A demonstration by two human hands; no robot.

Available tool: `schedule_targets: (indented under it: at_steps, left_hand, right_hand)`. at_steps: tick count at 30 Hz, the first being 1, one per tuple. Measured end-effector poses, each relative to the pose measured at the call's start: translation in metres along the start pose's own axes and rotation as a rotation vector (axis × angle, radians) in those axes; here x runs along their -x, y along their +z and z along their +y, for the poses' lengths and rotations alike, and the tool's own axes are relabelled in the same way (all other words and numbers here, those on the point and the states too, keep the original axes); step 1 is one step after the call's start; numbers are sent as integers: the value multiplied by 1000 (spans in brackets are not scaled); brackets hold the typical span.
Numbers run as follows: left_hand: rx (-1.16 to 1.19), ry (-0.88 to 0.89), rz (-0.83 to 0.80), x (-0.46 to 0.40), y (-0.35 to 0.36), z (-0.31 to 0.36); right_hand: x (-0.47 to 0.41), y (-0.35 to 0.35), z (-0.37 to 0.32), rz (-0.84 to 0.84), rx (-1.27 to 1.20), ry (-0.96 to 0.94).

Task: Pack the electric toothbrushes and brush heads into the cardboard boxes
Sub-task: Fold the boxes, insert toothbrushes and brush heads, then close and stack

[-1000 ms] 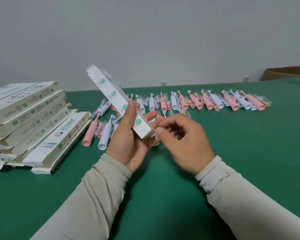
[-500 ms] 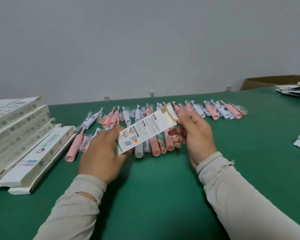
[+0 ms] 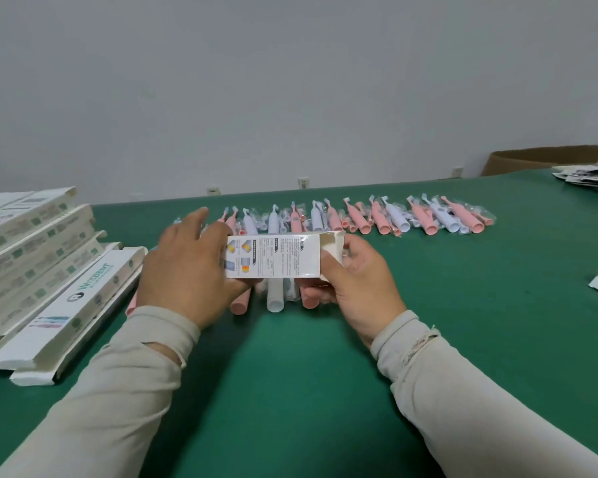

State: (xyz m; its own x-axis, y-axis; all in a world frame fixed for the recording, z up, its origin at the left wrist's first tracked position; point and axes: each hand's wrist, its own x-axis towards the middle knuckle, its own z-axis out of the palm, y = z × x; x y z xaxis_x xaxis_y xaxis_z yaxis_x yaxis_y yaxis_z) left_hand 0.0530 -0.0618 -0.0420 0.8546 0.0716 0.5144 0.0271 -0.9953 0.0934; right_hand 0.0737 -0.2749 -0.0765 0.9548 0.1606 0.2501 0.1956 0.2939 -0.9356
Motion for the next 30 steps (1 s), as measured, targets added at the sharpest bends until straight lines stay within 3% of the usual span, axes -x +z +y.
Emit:
schedule_targets:
  at_steps: [4,6,9,11,16,21,25,30]
  left_hand:
    - [46,-19,-8,1,12,-5]
    - [76,-18,-43,1,18,-9]
    - [92,-4,-68,2,19,-17]
    - [133,-7,-64,4,20,-21]
    - [128,-26,-3,8,19,-22]
    - [45,-175,71,6,17,-27]
    - [6,-222,79,6,19,-27]
    - [-1,-234,47,7,19,-26]
  right_hand:
    - [-5,-8,1,142,188,-131]
    - [-8,-10,2,144,60,3]
    - [-11,-11,2,12,-263,245]
    - [-12,-11,3,-35,-320,294]
    - [-18,-14,0,135,199,165]
    - [-42,-34,-9,390,633,-105]
    - [-37,-45,15,155,1171,-165]
    - [-45,-41,17,-122,1453,-108]
